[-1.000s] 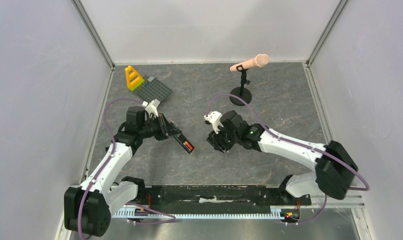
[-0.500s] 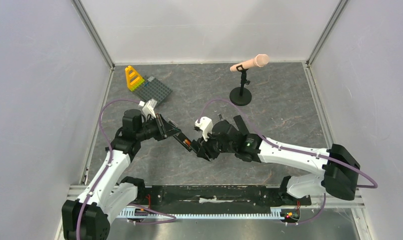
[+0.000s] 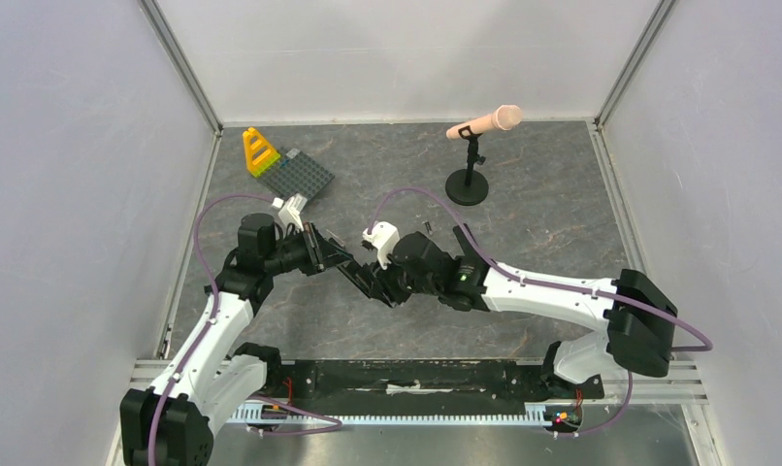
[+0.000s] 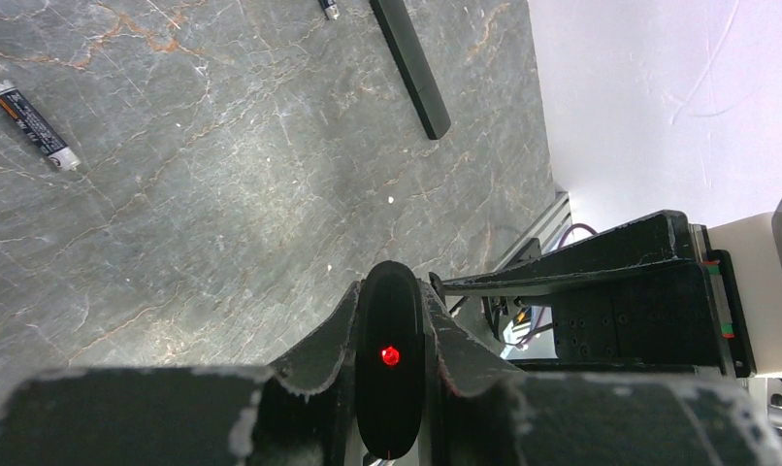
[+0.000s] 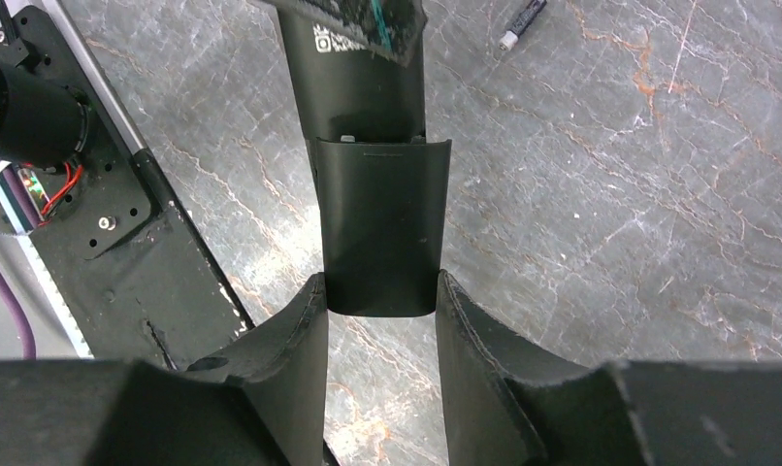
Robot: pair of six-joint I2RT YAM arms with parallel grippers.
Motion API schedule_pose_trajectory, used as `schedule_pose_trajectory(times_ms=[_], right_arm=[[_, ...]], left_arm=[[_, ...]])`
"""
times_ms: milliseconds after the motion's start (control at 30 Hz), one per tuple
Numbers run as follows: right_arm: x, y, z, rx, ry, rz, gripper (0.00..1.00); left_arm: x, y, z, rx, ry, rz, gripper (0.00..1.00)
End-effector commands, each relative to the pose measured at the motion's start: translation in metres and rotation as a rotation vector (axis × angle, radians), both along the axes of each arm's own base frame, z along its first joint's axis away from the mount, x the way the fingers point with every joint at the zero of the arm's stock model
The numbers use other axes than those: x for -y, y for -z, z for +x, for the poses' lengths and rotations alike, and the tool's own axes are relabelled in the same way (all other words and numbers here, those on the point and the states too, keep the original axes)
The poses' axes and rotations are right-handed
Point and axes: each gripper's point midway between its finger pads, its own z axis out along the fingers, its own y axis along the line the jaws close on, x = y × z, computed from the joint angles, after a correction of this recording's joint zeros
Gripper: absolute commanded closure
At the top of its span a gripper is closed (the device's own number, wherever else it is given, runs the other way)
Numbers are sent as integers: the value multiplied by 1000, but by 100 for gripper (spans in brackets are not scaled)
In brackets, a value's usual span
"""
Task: Load the batteries into the remote control
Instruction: Load the battery cover into the remote control.
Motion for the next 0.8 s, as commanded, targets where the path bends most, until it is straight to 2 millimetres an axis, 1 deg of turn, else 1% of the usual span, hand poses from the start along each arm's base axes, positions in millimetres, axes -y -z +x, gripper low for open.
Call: schedule_pose_trajectory(times_ms=[0, 167, 433, 767], right_arm=[[-19, -20, 6, 45, -3, 38, 65], [-22, -14, 3, 46, -8, 5, 64], [-14, -3, 0, 38, 3, -36, 64], [-14, 9, -4, 23, -19, -53, 64]], left_arm=[[3, -12, 1, 51, 29, -24, 98], [2, -9, 1, 35, 19, -19, 98], [1, -10, 3, 33, 9, -13, 98], [3, -9, 0, 24, 29, -24, 98]])
